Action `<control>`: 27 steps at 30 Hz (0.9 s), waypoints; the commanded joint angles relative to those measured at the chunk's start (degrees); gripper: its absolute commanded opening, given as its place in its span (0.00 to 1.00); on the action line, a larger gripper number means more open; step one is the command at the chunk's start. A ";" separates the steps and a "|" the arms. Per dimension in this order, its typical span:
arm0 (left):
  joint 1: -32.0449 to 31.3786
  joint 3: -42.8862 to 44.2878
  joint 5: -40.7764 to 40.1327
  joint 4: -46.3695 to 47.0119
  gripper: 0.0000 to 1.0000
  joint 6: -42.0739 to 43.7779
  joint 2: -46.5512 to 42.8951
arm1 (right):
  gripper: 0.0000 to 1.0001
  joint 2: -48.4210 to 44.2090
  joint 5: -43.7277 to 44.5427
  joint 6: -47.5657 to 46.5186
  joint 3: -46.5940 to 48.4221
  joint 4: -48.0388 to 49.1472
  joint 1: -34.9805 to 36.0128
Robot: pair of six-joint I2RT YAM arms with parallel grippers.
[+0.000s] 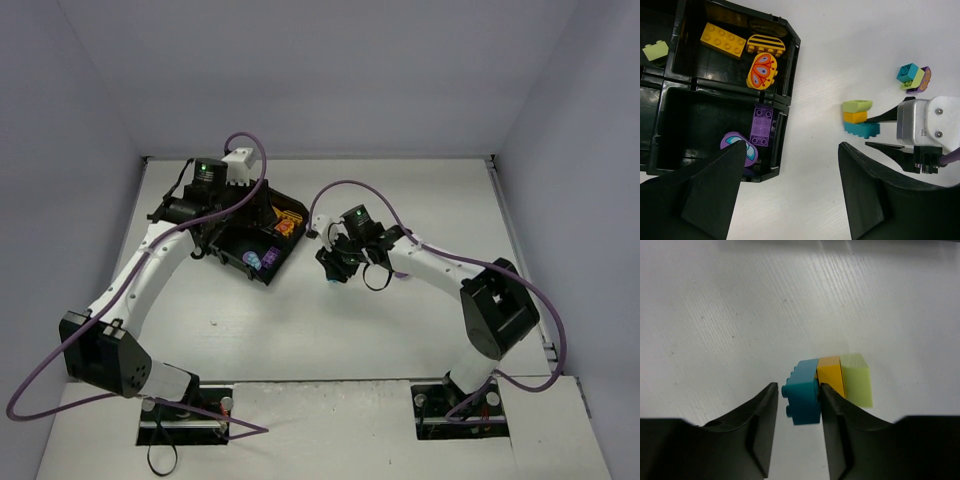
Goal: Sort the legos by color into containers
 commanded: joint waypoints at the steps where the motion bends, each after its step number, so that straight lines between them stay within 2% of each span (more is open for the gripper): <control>1: -0.22 0.80 -1.45 1.33 0.68 1.49 -2.44 | 0.39 -1.55 3.69 -5.16 0.82 -1.95 0.25; 8: -0.22 0.62 -1.45 1.76 0.68 0.96 -2.35 | 0.45 -1.99 8.70 -3.41 1.53 -3.63 0.42; 12: -0.22 1.15 -1.71 1.41 0.67 0.78 -2.70 | 0.50 -5.40 12.83 4.05 3.37 -3.36 0.42; 13: -0.22 1.58 -1.89 1.15 0.68 0.61 -2.70 | 0.61 -6.29 14.84 9.03 4.68 -3.27 0.42; 16: -0.22 2.02 -2.42 0.71 0.68 -0.09 -2.70 | 0.74 -9.45 19.68 21.41 6.35 -2.75 0.86; 17: -0.22 2.11 -2.42 0.71 0.68 -0.27 -2.70 | 0.83 -10.24 21.87 24.95 6.45 -2.66 1.04; 21: -0.13 2.03 -2.42 0.62 0.68 -0.97 -2.70 | 0.84 -13.41 27.41 38.41 4.96 -2.83 3.14; 27: -0.22 2.12 -2.33 0.10 0.68 -2.20 -2.79 | 0.82 -9.21 35.85 51.08 2.50 -4.77 7.89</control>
